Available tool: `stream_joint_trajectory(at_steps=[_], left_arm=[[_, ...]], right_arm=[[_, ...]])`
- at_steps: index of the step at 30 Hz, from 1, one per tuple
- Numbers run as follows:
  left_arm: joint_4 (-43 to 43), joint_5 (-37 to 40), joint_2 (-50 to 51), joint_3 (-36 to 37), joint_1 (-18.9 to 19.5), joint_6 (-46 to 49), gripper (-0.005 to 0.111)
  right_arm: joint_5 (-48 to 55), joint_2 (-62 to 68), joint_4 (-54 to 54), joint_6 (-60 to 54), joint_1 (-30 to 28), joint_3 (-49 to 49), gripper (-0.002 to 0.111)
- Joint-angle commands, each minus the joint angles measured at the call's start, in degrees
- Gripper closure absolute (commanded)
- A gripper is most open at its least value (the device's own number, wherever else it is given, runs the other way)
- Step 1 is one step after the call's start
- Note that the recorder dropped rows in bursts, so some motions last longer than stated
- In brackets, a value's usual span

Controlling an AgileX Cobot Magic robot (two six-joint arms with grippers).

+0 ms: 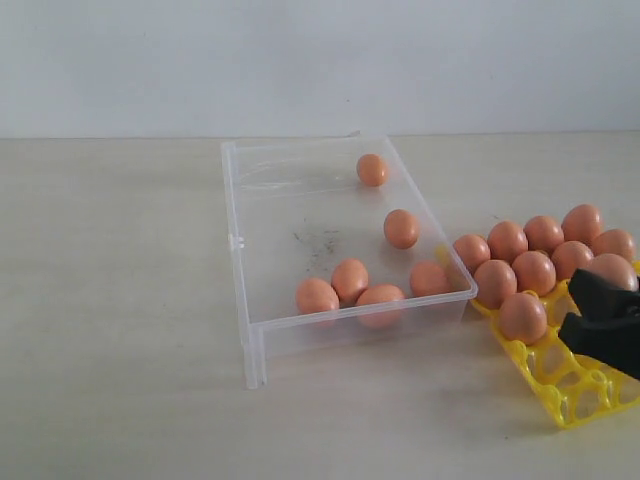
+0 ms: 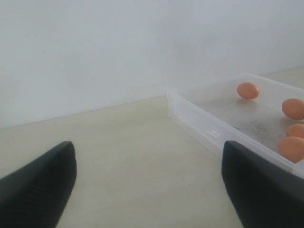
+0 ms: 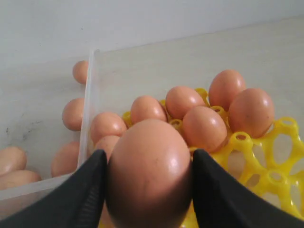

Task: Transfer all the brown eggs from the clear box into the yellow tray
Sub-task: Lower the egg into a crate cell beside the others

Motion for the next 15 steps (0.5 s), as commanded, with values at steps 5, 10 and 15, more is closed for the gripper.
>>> stream_joint_trajectory(at_steps=[5, 10, 15], left_arm=[[-0.38, -0.39, -0.22, 0.23, -0.35, -0.45, 0.029], [-0.38, -0.39, -0.22, 0.23, -0.35, -0.45, 0.029], [-0.38, -0.39, -0.22, 0.23, -0.35, -0.45, 0.029]], right_arm=[[9.78, 2.08, 0.94, 0.51, -0.16, -4.69, 0.108], [5.98, 5.44, 3.93, 2.02, -0.16, -4.69, 0.108], [0.82, 13.35, 3.28, 2.79, -0.16, -4.94, 0.108]])
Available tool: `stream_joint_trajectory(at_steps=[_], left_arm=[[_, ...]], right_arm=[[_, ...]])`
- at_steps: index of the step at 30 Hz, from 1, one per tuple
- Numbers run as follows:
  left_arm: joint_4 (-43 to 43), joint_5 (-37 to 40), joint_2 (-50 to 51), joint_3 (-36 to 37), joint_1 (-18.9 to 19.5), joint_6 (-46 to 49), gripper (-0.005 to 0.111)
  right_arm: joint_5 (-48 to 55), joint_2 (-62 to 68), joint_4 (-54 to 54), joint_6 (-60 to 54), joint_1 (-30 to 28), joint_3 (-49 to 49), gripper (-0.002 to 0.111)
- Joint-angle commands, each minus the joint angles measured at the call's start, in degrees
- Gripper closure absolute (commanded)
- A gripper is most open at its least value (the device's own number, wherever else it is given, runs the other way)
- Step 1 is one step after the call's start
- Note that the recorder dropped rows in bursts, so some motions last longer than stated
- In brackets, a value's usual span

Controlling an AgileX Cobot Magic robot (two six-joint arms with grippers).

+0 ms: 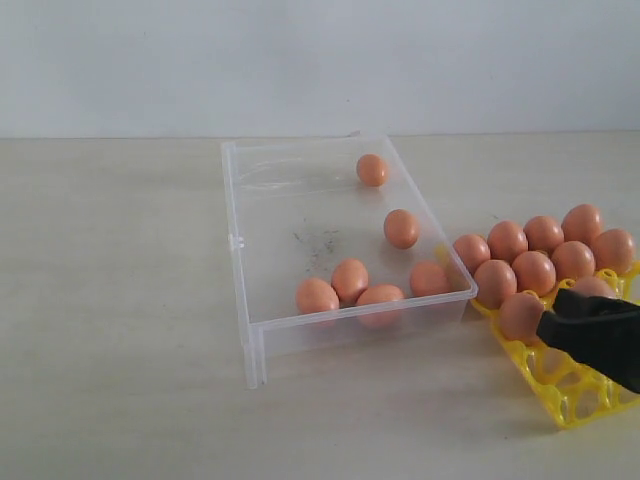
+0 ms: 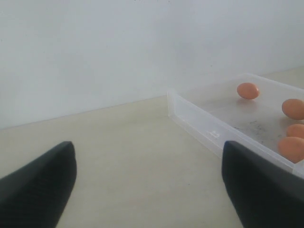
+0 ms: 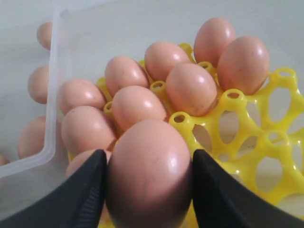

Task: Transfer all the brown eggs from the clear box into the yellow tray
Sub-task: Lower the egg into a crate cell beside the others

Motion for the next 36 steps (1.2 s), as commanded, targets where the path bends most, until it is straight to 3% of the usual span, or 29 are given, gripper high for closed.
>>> stream_joint_trajectory(at_steps=[1, 8, 14, 36], left_arm=[[-0.38, -0.39, -0.22, 0.23, -0.35, -0.45, 0.029], [-0.38, -0.39, -0.22, 0.23, -0.35, -0.45, 0.029], [-0.38, -0.39, -0.22, 0.23, -0.35, -0.45, 0.029], [-0.38, -0.39, -0.22, 0.23, -0.35, -0.45, 0.029]], right_arm=[[-5.85, 7.22, 0.05, 0.89, -0.16, -1.09, 0.108], [-7.51, 18.29, 1.50, 0.82, -0.16, -7.99, 0.108], [-4.34, 17.73, 8.69, 1.96, -0.16, -7.99, 0.108], [1.09, 15.78, 9.73, 6.37, -0.16, -7.99, 0.108]])
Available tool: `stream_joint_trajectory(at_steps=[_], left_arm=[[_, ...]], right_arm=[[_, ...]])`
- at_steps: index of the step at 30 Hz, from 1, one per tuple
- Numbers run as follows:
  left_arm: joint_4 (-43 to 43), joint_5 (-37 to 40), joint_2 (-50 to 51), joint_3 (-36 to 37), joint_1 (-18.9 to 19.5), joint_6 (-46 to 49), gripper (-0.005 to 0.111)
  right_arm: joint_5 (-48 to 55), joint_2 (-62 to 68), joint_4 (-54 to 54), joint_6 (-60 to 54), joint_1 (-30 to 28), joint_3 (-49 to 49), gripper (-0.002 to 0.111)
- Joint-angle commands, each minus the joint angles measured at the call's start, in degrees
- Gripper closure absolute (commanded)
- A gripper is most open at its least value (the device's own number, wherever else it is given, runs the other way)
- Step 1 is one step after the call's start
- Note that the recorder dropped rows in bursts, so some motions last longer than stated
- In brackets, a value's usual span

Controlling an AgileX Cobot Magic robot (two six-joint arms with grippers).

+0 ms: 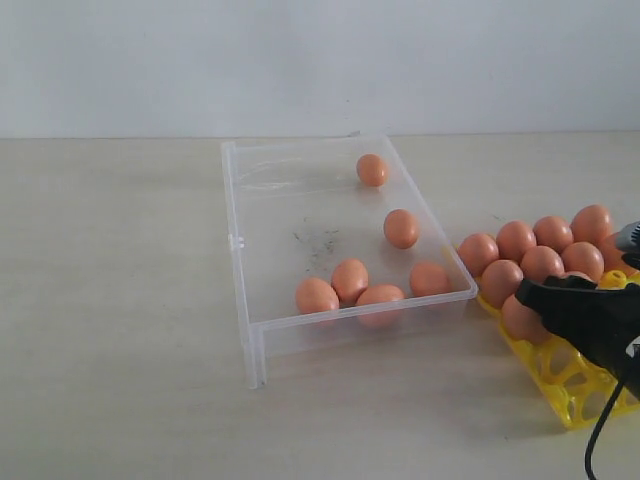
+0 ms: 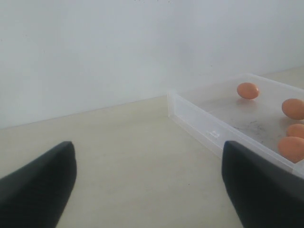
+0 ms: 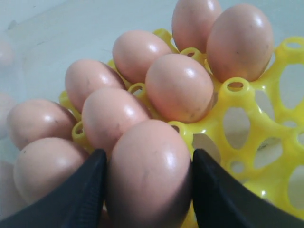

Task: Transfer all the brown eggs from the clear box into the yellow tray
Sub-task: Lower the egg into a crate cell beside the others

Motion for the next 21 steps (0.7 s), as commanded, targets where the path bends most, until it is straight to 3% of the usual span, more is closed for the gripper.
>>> stream_joint_trajectory(at_steps=[1, 8, 21], left_arm=[[-0.38, -0.39, -0.22, 0.23, -0.35, -0.45, 0.029], [-0.38, -0.39, -0.22, 0.23, -0.35, -0.45, 0.029], [-0.38, -0.39, -0.22, 0.23, -0.35, -0.45, 0.029]], right_arm=[[3.97, -0.04, 1.95, -1.27, -0.16, 0.51, 0.108], [8.08, -5.75, 6.50, -19.11, -0.16, 0.51, 0.108], [11.20, -6.48, 8.87, -21.22, -0.16, 0.51, 0.108]])
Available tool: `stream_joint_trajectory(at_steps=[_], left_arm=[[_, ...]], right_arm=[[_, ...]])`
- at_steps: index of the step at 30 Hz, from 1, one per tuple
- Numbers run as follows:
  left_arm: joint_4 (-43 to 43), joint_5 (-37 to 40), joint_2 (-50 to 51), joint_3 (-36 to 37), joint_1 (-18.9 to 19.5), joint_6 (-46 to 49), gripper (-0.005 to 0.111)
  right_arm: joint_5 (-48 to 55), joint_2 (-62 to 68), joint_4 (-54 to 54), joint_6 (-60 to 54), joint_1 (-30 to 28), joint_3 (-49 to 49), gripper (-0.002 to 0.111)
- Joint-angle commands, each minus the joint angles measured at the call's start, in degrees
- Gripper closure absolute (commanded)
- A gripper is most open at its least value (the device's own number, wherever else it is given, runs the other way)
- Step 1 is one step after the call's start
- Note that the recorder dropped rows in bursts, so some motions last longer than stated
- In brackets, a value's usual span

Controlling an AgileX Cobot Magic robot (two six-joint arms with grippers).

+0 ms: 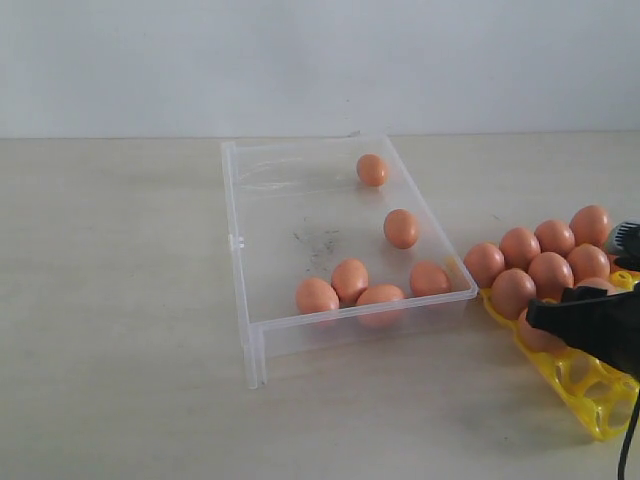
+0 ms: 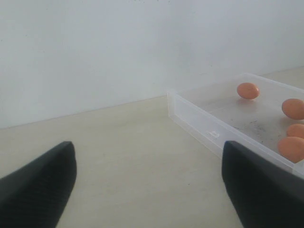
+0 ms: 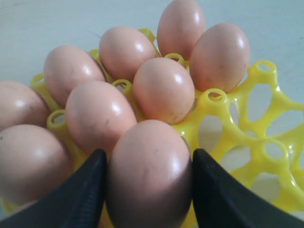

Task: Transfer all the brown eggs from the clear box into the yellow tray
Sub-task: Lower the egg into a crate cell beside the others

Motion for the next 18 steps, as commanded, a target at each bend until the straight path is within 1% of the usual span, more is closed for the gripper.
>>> stream_joint_trajectory(at_steps=[1, 2, 3, 5, 9, 10, 11, 12, 18], left_arm=[[-0.38, -0.39, -0.22, 0.23, -0.35, -0.45, 0.029], [-0.38, -0.39, -0.22, 0.23, -0.35, -0.45, 0.029], [-0.38, -0.39, -0.22, 0.23, -0.35, -0.45, 0.029], [-0.38, -0.39, -0.22, 0.23, -0.35, -0.45, 0.029], [-0.38, -0.39, -0.22, 0.23, -0.35, -0.45, 0.029], [-0.38, -0.39, -0.22, 0.23, -0.35, -0.45, 0.029], [-0.38, -0.39, -0.22, 0.23, -0.35, -0.45, 0.029], [-0.38, -0.39, -0.22, 0.23, -0.35, -0.45, 0.029], [-0.38, -0.39, -0.22, 0.23, -0.35, -0.45, 0.029]], right_arm=[[3.32, -0.11, 1.61, -0.38, -0.16, 0.51, 0.108], [3.47, -0.11, 1.35, -0.38, -0.16, 0.51, 0.108], [3.71, -0.11, 1.34, -0.81, -0.16, 0.51, 0.105], [4.25, -0.11, 1.08, -1.03, -0.16, 0.51, 0.095], [4.66, -0.11, 1.32, -1.03, -0.16, 0.51, 0.059], [4.66, -0.11, 1.41, -1.03, -0.16, 0.51, 0.052], [4.66, -0.11, 1.41, -1.03, -0.16, 0.51, 0.048], [4.66, -0.11, 1.58, -1.03, -0.16, 0.51, 0.046], [2.97, -0.22, 2.04, -1.03, -0.16, 0.51, 0.046]])
